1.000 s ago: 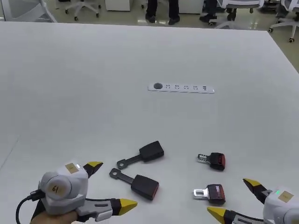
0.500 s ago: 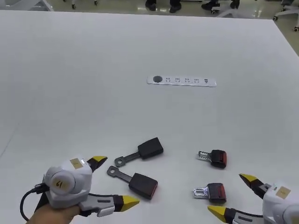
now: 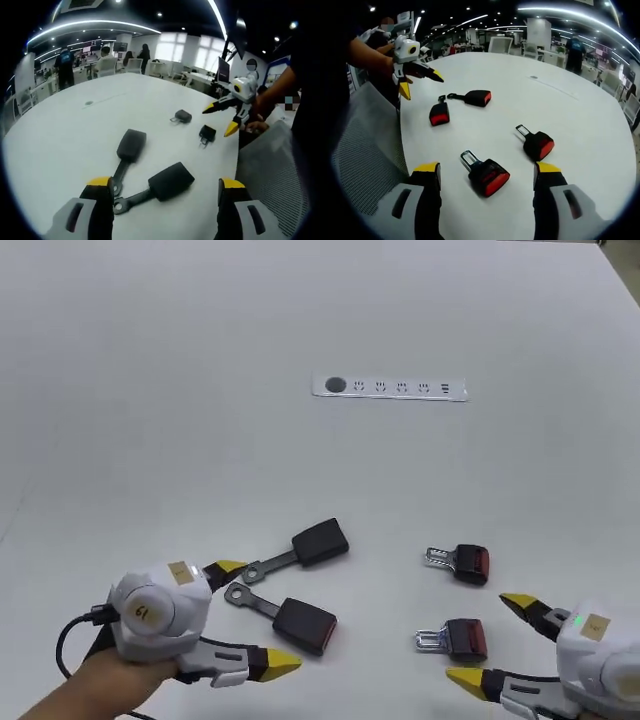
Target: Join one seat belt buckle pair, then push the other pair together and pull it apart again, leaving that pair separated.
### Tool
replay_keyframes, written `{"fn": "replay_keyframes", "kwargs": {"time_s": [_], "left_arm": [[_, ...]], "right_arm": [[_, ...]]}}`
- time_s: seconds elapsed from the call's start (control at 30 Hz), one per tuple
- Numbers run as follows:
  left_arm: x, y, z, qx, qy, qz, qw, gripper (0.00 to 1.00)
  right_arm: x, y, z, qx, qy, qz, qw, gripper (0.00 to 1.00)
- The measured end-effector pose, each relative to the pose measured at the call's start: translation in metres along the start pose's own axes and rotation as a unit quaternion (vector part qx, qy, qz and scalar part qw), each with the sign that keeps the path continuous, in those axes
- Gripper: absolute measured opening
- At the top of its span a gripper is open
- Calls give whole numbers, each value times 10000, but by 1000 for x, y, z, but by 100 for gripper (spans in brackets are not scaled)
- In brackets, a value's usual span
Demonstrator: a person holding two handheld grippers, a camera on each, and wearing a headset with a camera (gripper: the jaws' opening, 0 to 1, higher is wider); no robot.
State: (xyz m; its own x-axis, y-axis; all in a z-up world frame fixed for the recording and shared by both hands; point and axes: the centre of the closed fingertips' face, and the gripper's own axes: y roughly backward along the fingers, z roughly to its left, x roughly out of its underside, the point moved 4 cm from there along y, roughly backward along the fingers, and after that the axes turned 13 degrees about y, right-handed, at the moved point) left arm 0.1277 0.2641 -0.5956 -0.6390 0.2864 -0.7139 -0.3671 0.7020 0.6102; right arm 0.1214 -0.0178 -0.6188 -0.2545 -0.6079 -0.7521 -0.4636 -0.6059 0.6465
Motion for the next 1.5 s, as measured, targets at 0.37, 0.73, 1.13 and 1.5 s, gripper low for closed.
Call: {"fn": "replay_keyframes", "kwargs": {"time_s": [0.37, 0.73, 1.13, 1.5], "left_arm": [[6, -21, 5, 360, -371, 484, 9975, 82], [10, -40, -3, 742, -1100, 1069, 9854, 72], [25, -56, 8, 997, -2230, 1726, 9542, 54], [29, -63, 15, 954, -2471, 1804, 9473, 39]], "right_arm": [[-1, -13, -5, -482, 213, 77, 9986, 72], [4, -26, 3, -1232, 685, 328, 9895, 66], [15, -30, 1, -1843, 1066, 548, 9755, 52], [25, -31, 1, -1968, 1461, 691, 9670, 43]]}}
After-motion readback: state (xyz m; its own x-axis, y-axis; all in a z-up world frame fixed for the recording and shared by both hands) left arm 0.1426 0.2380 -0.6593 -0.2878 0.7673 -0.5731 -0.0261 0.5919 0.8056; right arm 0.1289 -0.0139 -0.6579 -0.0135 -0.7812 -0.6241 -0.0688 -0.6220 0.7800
